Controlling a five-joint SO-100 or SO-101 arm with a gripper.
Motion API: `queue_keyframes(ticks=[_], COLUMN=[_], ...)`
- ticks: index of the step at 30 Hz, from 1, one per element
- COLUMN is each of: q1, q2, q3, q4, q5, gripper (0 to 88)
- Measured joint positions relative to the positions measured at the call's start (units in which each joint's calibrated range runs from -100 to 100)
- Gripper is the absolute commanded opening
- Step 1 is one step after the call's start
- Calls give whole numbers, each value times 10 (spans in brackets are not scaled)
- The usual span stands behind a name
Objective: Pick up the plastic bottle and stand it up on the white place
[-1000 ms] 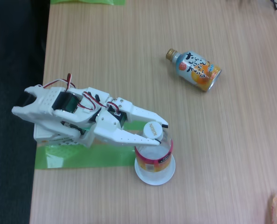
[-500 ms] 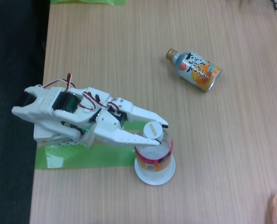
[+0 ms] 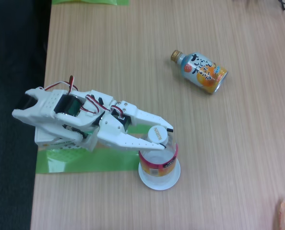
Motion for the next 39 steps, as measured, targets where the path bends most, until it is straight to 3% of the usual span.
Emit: queue_keyframes(ticks=[3,9,36,39], q1=[0,0,1,1], q2=[0,-3,-1,-1], q3=[5,9,31,31], q4=[0,1,3,3], q5=[0,-1,-1,-5], gripper=[85,176,189,250])
